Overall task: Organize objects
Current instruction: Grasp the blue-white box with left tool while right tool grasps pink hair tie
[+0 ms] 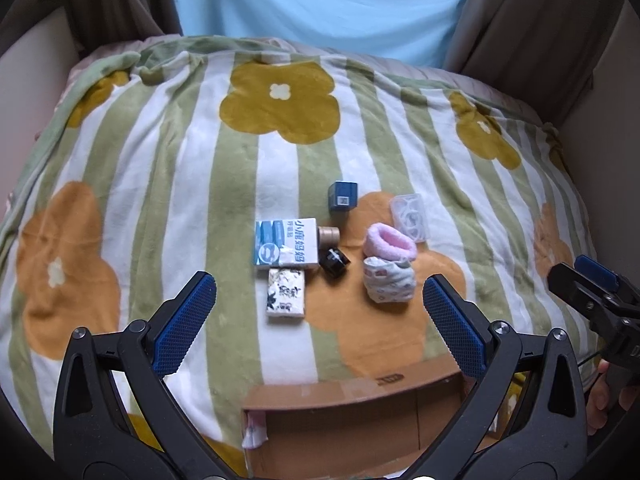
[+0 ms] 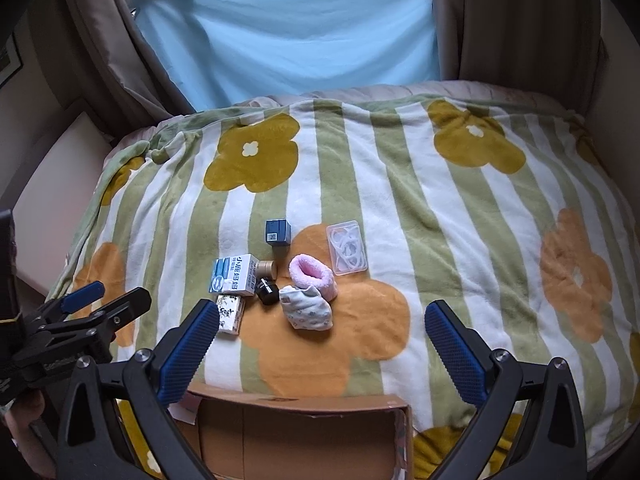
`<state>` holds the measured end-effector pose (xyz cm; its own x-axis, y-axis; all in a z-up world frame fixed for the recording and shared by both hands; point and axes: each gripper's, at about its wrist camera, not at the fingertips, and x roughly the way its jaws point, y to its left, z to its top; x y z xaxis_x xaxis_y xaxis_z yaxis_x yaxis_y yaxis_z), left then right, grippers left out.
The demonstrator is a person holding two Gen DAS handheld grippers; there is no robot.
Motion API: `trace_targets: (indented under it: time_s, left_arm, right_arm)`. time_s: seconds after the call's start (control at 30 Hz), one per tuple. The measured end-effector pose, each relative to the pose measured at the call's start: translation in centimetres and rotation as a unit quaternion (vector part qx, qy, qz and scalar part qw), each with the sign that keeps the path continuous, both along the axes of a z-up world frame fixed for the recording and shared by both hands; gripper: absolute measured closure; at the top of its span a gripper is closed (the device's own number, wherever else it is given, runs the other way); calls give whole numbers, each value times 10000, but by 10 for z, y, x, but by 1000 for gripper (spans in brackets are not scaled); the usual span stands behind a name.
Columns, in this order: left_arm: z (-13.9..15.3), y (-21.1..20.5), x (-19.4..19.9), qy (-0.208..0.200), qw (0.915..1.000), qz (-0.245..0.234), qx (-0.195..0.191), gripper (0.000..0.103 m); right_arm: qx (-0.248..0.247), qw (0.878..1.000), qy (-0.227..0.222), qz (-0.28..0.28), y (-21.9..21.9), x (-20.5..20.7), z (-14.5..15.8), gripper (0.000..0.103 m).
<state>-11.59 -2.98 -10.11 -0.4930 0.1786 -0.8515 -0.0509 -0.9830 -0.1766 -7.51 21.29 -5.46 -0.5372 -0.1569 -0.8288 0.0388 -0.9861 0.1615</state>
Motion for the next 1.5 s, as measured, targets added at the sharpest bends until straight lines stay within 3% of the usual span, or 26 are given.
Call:
trace_targets:
  time_s: [0.17, 0.37, 0.67, 1.0, 1.13, 1.3, 1.5]
  left_arm:
    - [-38, -11, -44, -224, 9997, -13, 71, 0]
    - [-99, -8, -88, -774, 9968, -219, -20, 0]
    - [-172, -5, -124, -1501, 9882, -272, 108, 0]
    - [-215, -4, -141, -1951, 9803, -212, 222, 0]
    - [-224, -3, -141, -2047, 9782, -220, 281, 5]
    - [-229, -4, -142, -2081, 9769, -223, 428, 16]
    - [-229, 0, -141, -2059, 9773, -288, 410, 17]
  right_arm:
    - [-331, 9992, -226, -81, 2, -31, -22, 1]
    - [-549, 9967, -568, -206, 0, -73, -64, 1]
    - [-715, 9906, -1132, -278, -8, -123, -130, 1]
    - [-772, 9823, -1688, -272, -15, -143, -179, 1]
    - [-772, 9801, -1811, -255, -17, -146, -190, 6]
    - [-795, 9772, -1954, -225, -17, -147, -200, 23]
    - [-918, 9745, -2040, -171, -18, -149, -208, 40]
